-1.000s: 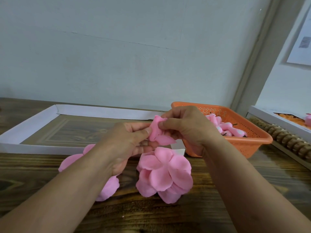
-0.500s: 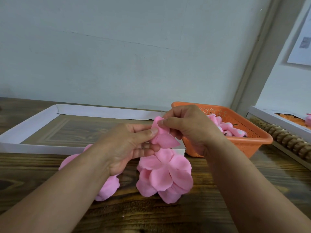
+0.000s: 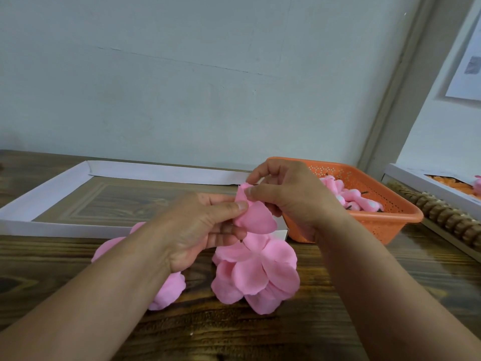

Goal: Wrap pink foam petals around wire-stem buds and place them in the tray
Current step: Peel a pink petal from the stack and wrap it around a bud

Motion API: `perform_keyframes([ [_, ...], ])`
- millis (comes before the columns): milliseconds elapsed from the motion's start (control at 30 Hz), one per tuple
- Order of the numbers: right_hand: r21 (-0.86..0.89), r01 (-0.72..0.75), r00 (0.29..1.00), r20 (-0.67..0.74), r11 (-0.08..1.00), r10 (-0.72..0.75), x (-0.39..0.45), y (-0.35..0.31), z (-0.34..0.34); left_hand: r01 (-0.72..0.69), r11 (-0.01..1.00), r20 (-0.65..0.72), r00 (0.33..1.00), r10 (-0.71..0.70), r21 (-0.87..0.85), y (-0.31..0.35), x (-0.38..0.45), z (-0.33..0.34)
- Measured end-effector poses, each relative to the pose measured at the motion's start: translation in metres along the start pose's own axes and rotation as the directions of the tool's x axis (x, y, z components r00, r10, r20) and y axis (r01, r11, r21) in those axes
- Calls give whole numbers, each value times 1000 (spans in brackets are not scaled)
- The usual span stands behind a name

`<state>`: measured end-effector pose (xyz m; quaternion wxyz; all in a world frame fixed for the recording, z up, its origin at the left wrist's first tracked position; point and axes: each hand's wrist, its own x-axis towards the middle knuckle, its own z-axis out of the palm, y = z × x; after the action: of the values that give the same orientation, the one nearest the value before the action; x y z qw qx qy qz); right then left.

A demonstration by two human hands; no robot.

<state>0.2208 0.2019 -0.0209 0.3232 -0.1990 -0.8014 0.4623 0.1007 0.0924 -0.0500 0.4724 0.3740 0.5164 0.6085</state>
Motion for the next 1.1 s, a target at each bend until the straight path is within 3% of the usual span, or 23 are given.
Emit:
perform_keyframes([
  [167, -192, 136, 987, 105, 972, -117, -2, -4, -4, 58, 998, 6, 998, -58, -26, 1, 1, -2],
  [300, -205, 222, 968, 163, 953, -190, -4, -4, -7, 108, 989, -2, 994, -109, -100, 1, 3, -3],
  [467, -163, 180, 930, 349, 970, -114, -10, -10, -18, 120, 971, -92, 986, -141, -208, 3, 6, -7],
  [633, -396, 194, 934, 353, 898, -46, -8, -10, -10, 116, 963, -142, 978, -154, -245, 0, 9, -8],
  [767, -307, 209, 956, 266, 928, -127, -8, -9, -7, 140, 960, -102, 980, -169, -241, 0, 9, -8],
  [967, -38, 192, 931, 323, 981, -169, -11, -7, -10, 167, 950, -51, 981, -186, -263, 2, 7, -7],
  [1100, -204, 174, 930, 355, 963, -93, -9, -8, -7, 160, 950, -60, 981, -182, -270, -1, 7, -8],
])
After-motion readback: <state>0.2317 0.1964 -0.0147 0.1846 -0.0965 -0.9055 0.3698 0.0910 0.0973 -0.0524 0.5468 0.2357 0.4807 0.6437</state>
